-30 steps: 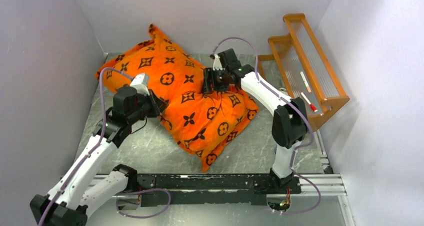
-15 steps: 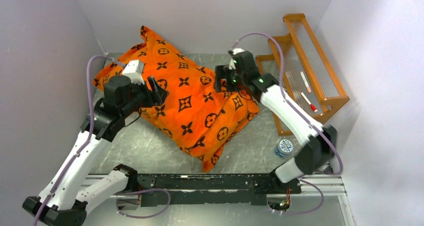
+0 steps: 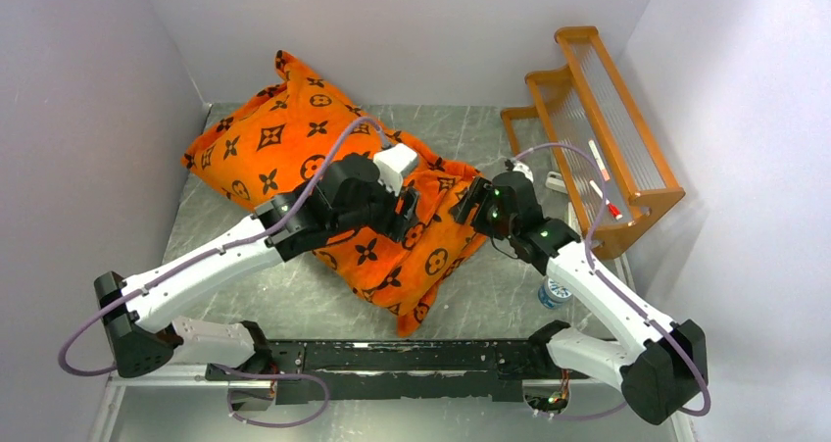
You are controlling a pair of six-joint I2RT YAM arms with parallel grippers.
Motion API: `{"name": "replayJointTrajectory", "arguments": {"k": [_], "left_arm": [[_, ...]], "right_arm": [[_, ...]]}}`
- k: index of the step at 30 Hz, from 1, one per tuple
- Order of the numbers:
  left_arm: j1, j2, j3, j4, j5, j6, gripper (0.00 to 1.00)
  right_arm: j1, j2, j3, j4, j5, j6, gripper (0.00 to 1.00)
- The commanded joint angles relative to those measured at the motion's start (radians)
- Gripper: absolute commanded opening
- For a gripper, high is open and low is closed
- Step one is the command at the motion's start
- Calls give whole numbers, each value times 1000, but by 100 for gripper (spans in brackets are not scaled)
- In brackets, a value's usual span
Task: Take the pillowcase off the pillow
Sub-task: Adjust the pillow at the center of the board.
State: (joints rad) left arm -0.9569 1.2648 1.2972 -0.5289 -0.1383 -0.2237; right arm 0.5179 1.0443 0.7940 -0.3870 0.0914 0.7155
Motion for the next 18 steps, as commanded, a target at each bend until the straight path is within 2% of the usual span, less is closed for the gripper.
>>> {"name": "replayJointTrajectory", "arguments": {"k": [1,6,12,16,18], "left_arm": [[-52,4,2,33,-5,91,71],[-146,109,79,-43,-68,132,73],[-207,255,144,-178,-447,76,71],[-208,290,166,-222,-552,7,67],[-207,270,145,-191,-547,13,64]], "right_arm": [[-5,38,37,-7,87,186,71],[-5,67,34,-25,139,218,71],[-7,13,15,-26,214,243,70],[-6,-6,19,-35,261,232,70],[-7,-3,27,-35,264,215,70]]}}
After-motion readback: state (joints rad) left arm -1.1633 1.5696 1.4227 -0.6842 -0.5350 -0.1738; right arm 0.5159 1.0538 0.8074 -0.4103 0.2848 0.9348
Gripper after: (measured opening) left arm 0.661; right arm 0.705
